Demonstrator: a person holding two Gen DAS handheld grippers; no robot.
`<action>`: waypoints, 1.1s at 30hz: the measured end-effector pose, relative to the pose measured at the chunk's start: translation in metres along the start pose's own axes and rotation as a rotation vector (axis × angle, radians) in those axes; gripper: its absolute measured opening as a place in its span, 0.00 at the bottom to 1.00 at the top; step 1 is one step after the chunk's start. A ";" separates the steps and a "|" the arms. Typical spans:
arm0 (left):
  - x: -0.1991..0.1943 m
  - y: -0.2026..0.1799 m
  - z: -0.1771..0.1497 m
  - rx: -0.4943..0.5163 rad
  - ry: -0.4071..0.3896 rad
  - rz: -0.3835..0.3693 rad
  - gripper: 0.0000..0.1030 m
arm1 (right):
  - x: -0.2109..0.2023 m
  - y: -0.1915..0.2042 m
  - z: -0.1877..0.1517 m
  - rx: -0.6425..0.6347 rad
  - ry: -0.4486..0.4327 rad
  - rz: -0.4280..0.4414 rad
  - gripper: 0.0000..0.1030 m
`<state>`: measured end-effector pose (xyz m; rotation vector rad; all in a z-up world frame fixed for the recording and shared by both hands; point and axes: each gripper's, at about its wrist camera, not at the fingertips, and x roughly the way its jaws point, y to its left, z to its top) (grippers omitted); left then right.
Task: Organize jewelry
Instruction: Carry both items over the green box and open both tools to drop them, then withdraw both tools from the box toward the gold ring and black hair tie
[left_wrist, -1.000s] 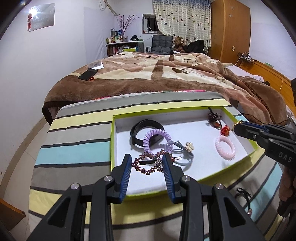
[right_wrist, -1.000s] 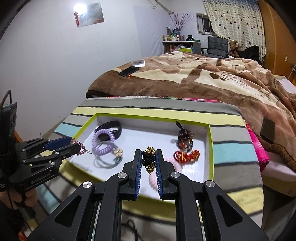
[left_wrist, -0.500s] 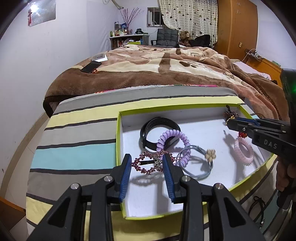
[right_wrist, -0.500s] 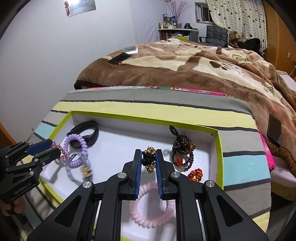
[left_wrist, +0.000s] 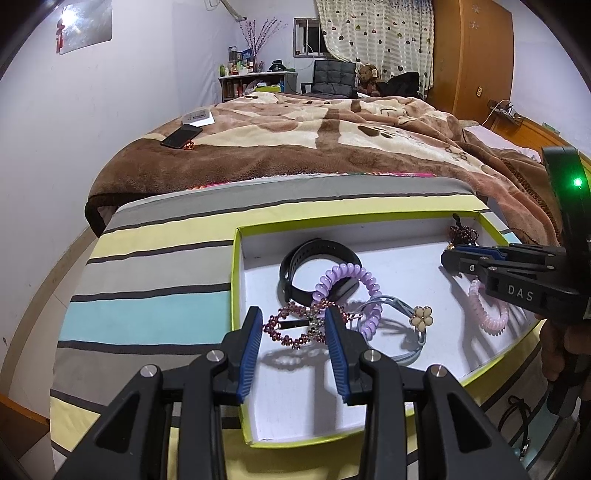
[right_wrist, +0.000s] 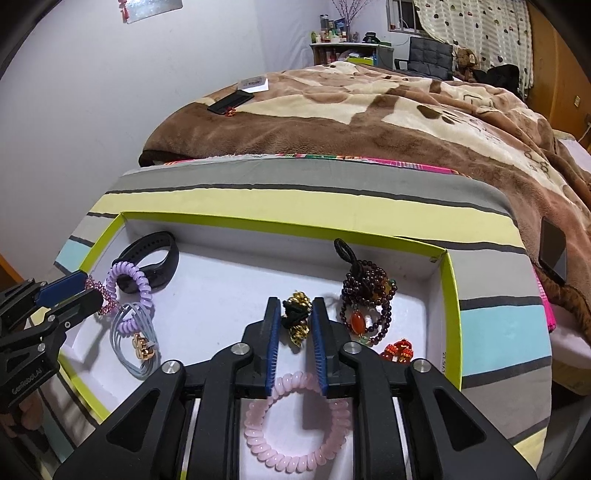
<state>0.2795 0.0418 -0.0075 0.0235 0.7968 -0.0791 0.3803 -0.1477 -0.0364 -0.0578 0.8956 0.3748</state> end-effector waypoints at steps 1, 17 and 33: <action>-0.001 0.001 -0.001 -0.001 -0.002 0.003 0.35 | 0.000 -0.001 0.001 0.001 -0.001 0.001 0.26; -0.033 0.000 -0.008 -0.009 -0.049 0.005 0.36 | -0.053 0.006 -0.015 -0.001 -0.085 0.037 0.28; -0.098 -0.016 -0.052 -0.036 -0.119 -0.030 0.36 | -0.130 0.017 -0.082 0.006 -0.166 0.054 0.28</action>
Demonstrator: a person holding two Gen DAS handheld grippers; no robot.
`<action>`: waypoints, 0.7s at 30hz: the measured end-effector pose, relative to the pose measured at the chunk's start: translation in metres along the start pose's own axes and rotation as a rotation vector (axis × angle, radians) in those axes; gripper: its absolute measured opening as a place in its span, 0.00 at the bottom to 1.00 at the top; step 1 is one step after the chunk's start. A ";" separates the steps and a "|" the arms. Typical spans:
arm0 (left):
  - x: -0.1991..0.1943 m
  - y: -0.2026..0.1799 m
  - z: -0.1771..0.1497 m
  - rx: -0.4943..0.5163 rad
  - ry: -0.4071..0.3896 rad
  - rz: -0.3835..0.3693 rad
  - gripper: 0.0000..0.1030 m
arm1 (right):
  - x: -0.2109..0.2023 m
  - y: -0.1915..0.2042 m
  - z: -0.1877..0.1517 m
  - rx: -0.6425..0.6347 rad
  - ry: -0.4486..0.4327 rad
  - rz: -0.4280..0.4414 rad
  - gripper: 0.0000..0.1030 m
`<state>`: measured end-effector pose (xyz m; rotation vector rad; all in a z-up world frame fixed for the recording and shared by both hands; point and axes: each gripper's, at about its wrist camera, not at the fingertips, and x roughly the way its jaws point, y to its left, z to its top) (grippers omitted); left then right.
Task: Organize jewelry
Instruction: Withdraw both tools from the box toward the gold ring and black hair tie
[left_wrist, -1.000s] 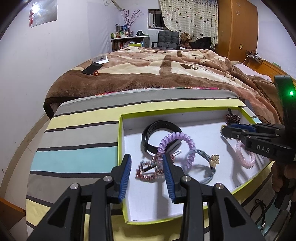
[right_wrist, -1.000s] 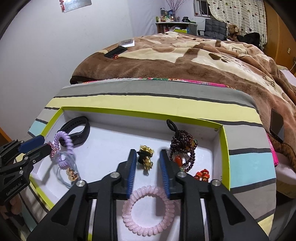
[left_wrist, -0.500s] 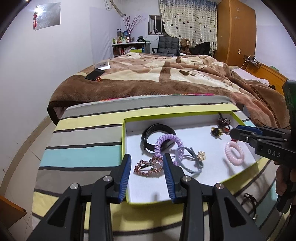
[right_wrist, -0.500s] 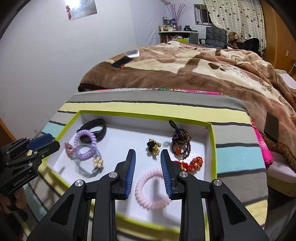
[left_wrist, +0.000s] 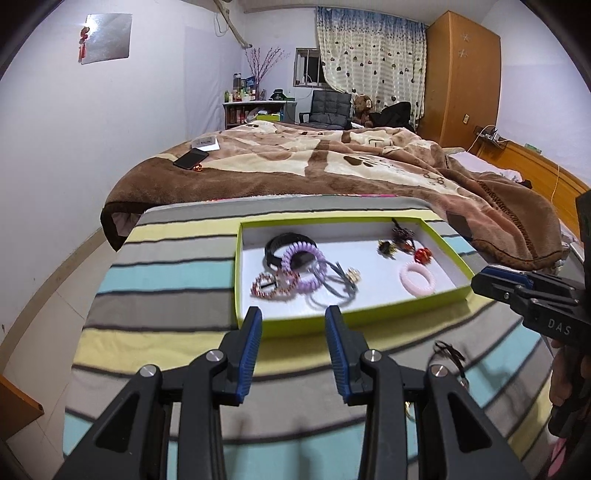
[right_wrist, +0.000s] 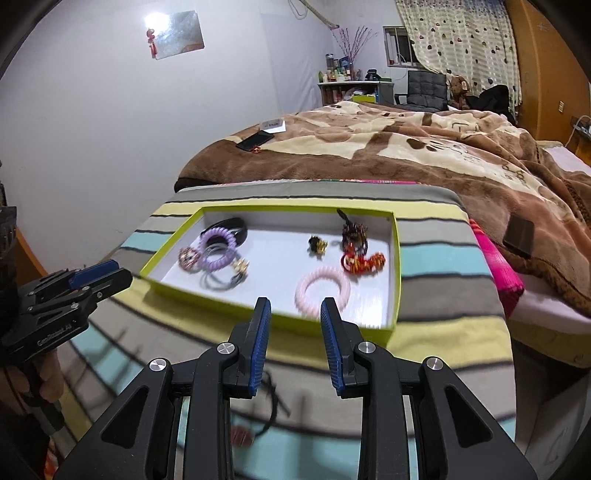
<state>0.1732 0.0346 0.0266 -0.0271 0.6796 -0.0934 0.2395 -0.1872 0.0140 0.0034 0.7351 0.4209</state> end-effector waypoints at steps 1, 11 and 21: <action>-0.003 -0.001 -0.002 -0.003 -0.001 -0.002 0.36 | -0.003 0.001 -0.003 -0.001 -0.003 0.001 0.28; -0.031 -0.015 -0.035 0.010 -0.003 -0.014 0.36 | -0.035 0.009 -0.041 0.030 -0.009 0.021 0.28; -0.045 -0.023 -0.052 0.011 -0.001 -0.038 0.36 | -0.048 0.012 -0.060 0.038 -0.004 0.027 0.28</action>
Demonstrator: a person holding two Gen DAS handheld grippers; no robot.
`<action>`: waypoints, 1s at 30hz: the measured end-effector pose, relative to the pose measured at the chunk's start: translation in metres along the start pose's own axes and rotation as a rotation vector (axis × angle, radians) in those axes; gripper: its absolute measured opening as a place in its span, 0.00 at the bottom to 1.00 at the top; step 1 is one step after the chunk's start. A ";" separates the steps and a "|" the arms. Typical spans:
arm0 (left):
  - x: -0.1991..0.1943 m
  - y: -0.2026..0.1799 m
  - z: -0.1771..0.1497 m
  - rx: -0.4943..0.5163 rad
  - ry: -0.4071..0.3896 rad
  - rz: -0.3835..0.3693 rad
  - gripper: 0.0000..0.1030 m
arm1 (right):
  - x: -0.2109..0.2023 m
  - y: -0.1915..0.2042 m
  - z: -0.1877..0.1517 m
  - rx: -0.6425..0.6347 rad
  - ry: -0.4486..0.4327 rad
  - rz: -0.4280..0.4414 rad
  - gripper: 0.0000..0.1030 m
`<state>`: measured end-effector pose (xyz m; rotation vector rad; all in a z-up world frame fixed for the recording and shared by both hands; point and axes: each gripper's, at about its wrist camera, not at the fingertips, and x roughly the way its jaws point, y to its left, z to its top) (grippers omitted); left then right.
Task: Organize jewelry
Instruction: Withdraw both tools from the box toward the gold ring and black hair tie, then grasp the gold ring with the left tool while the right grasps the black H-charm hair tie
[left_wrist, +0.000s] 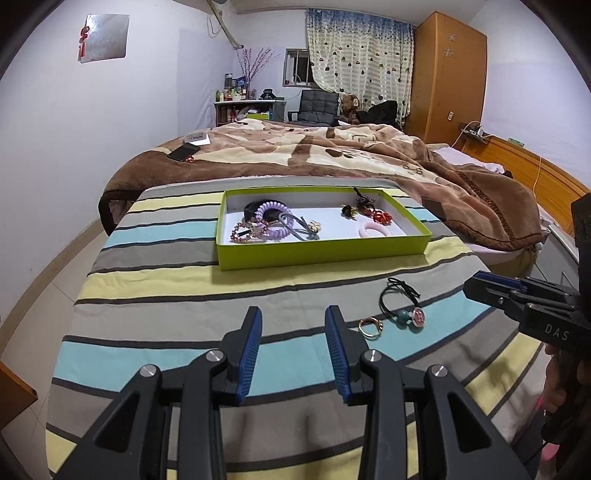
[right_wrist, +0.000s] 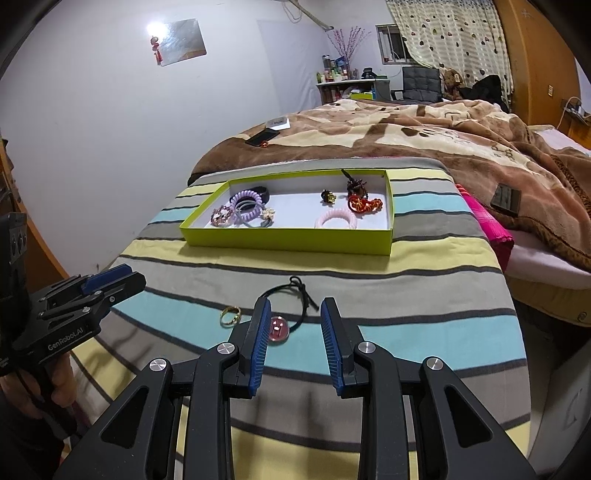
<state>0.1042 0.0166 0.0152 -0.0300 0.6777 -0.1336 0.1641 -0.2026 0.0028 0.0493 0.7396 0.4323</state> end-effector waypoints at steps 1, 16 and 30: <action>0.000 -0.001 -0.001 0.001 0.000 -0.001 0.36 | -0.001 0.000 -0.001 -0.002 0.000 0.000 0.28; -0.001 -0.006 -0.007 0.010 0.004 -0.011 0.36 | 0.008 0.009 -0.007 -0.029 0.027 0.008 0.28; 0.008 -0.005 -0.009 0.016 0.024 -0.023 0.36 | 0.045 0.016 -0.013 -0.055 0.112 -0.011 0.28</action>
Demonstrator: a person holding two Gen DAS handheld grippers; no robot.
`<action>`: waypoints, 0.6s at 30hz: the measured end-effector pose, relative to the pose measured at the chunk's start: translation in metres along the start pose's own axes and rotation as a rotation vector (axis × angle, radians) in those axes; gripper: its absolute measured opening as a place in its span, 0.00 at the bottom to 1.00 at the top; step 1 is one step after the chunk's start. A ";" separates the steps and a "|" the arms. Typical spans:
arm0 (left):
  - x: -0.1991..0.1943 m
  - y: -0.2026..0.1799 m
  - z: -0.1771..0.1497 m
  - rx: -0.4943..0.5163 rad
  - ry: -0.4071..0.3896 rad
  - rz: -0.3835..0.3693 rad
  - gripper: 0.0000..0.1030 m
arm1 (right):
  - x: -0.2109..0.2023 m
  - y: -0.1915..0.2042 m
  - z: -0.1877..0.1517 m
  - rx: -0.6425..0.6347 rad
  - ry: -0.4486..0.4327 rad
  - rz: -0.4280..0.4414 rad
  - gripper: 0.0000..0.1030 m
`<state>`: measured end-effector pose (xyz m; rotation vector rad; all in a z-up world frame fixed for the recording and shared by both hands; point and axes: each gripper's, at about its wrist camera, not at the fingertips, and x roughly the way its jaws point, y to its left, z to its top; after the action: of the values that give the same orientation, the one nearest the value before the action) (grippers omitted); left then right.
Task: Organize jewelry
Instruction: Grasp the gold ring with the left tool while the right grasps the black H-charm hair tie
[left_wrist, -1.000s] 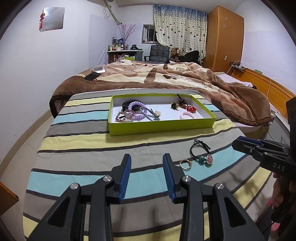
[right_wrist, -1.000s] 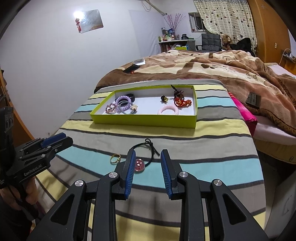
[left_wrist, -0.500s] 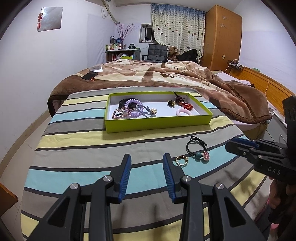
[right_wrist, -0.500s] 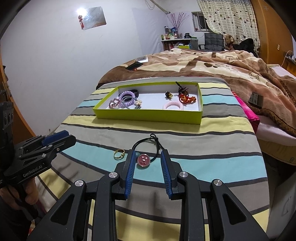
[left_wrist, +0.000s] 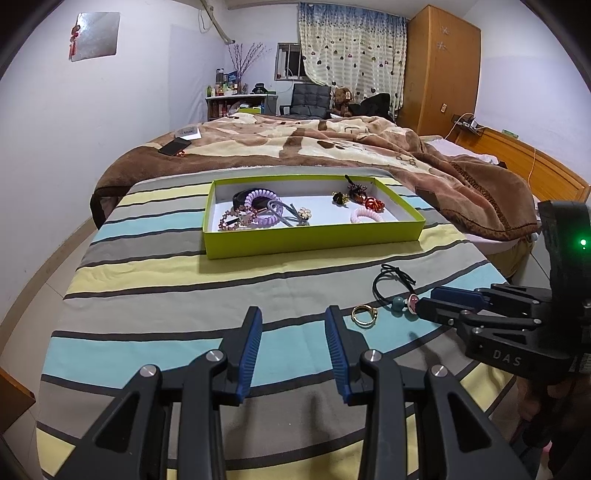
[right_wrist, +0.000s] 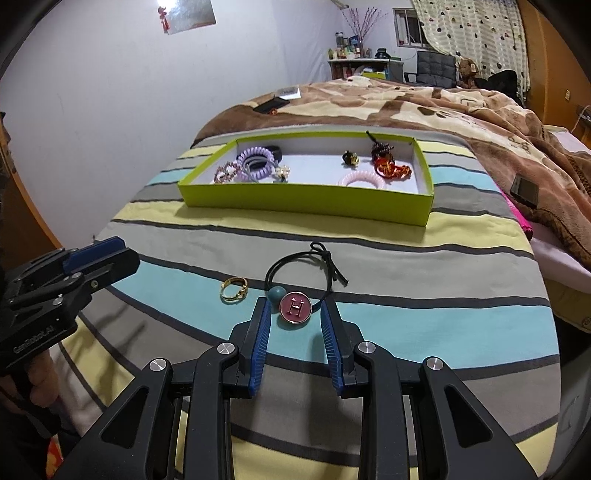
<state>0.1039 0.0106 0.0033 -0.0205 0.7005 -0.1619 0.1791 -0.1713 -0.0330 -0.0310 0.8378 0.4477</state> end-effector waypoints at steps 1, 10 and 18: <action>0.001 0.001 0.000 -0.001 0.003 -0.002 0.36 | 0.001 0.000 0.000 -0.001 0.004 -0.001 0.28; 0.009 0.002 0.000 -0.008 0.024 -0.022 0.36 | 0.015 0.004 0.005 -0.015 0.055 -0.017 0.28; 0.016 -0.008 0.000 0.007 0.047 -0.065 0.38 | 0.009 0.000 0.003 -0.009 0.034 -0.018 0.21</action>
<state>0.1151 -0.0003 -0.0065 -0.0327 0.7461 -0.2276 0.1866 -0.1673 -0.0372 -0.0544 0.8686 0.4346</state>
